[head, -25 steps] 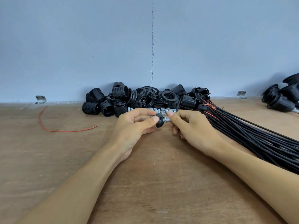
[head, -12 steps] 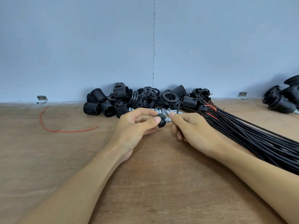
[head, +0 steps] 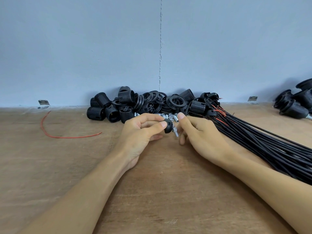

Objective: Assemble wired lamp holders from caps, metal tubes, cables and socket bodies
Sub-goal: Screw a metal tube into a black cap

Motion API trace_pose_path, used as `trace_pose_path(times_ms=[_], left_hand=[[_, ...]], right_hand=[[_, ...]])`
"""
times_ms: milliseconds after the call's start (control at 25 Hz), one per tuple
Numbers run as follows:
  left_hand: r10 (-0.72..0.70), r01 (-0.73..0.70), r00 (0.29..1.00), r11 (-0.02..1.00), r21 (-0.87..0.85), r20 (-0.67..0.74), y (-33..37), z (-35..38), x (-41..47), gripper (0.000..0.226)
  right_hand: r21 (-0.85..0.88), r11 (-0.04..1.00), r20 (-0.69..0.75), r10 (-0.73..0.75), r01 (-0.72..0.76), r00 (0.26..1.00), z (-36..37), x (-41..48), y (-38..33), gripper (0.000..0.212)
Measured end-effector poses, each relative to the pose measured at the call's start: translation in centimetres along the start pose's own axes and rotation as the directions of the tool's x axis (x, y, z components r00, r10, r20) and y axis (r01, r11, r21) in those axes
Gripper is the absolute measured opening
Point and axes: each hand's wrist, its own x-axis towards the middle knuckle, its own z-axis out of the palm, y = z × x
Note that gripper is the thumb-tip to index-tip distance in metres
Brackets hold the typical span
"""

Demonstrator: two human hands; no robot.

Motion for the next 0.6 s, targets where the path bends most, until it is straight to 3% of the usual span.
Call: trace_pose_path(times_ms=[160, 320, 480, 600], left_hand=[[0.005, -0.005, 1.0, 1.0, 0.015, -0.006, -0.2, 0.1, 0.0, 0.01], [0.022, -0.019, 0.999, 0.989, 0.149, -0.023, -0.7, 0.5, 0.1, 0.01], [0.033, -0.023, 0.998, 0.981, 0.191, -0.052, -0.9, 0.4, 0.2, 0.01], [0.035, -0.02, 0.996, 0.984, 0.18, -0.079, -0.8, 0.5, 0.2, 0.012]], right_hand=[[0.029, 1.0, 0.047, -0.012, 0.011, 0.999, -0.1, 0.1, 0.2, 0.009], [-0.01, 1.0, 0.028, -0.013, 0.014, 1.0, -0.1, -0.2, -0.5, 0.002], [-0.004, 1.0, 0.216, -0.008, 0.009, 0.976, -1.0, -0.7, -1.6, 0.031], [-0.306, 0.944, 0.296, -0.029, 0.124, 0.955, -1.2, -0.9, -2.2, 0.041]])
